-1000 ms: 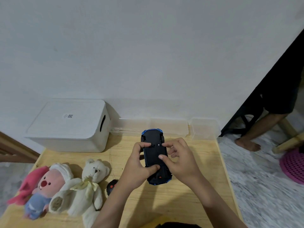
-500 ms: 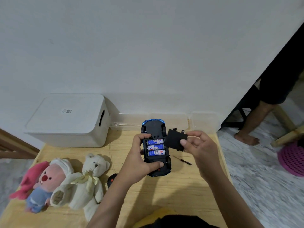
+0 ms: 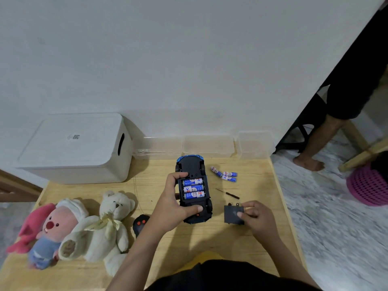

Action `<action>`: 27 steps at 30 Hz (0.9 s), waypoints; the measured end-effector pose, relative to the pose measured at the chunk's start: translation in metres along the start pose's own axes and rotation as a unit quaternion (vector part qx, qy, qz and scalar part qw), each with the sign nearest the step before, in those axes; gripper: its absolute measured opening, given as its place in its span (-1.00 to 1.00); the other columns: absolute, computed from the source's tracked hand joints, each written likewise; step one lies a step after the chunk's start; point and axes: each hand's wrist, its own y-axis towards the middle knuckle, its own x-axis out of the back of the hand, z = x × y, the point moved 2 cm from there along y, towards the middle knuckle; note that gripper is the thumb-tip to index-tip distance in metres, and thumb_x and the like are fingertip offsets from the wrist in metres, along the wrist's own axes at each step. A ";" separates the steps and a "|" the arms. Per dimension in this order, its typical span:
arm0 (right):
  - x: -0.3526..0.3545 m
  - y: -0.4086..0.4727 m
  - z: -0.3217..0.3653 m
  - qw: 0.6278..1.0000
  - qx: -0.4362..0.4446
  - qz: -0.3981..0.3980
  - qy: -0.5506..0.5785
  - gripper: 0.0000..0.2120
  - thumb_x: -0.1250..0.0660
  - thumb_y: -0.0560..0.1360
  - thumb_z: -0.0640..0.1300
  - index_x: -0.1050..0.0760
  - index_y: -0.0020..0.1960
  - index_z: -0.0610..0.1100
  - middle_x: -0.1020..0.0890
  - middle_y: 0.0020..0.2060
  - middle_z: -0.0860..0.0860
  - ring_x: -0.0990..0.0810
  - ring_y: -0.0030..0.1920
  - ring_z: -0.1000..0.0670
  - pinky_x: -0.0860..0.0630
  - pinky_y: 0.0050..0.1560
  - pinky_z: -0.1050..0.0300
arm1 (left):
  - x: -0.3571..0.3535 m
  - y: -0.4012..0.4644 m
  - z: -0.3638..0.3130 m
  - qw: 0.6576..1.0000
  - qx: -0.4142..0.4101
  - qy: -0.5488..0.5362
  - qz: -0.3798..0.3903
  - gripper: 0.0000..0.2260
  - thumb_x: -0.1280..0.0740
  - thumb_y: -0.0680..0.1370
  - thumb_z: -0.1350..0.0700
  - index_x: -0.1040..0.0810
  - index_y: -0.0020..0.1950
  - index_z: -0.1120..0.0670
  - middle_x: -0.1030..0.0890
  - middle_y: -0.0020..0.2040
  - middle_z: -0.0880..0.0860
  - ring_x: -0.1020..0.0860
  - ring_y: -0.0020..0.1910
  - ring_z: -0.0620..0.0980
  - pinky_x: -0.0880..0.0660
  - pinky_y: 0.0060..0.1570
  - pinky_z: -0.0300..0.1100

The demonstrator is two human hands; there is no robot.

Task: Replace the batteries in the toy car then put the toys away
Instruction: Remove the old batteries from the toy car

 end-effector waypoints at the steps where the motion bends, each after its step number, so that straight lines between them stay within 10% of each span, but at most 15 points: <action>1: -0.001 0.001 -0.003 1.000 -0.007 0.002 0.000 -0.73 -0.48 0.36 -0.28 -0.51 -0.42 -0.03 -0.60 -0.36 0.19 -0.55 -0.34 0.10 -0.41 -0.29 0.16 | 0.000 0.000 0.001 1.000 0.000 -0.002 0.003 -0.31 -0.55 0.29 0.30 -0.29 0.21 -0.17 -0.46 0.20 -0.15 -0.53 0.06 -0.12 -0.48 -0.19 -0.46; 6: -0.006 0.002 -0.014 0.999 -0.046 0.021 -0.004 -0.83 -0.48 0.36 -0.25 -0.56 -0.11 -0.06 -0.60 -0.26 -0.03 -0.54 -0.22 0.09 -0.36 -0.32 0.32 | -0.002 -0.002 0.005 1.000 -0.002 -0.014 0.016 -0.24 -0.54 0.31 0.30 -0.27 0.31 -0.22 -0.40 0.28 -0.17 -0.53 0.08 -0.07 -0.50 -0.19 -0.43; 27: -0.020 -0.022 0.106 0.992 0.105 0.043 0.060 -0.82 -0.46 0.40 -0.18 -0.62 -0.03 0.00 -0.62 -0.18 0.13 -0.55 -0.19 0.19 -0.44 -0.24 0.39 | -0.020 -0.012 0.017 0.999 -0.004 -0.012 0.034 -0.09 -0.54 0.28 0.28 -0.20 0.42 -0.34 -0.38 0.33 -0.21 -0.55 0.08 -0.04 -0.59 -0.08 -0.18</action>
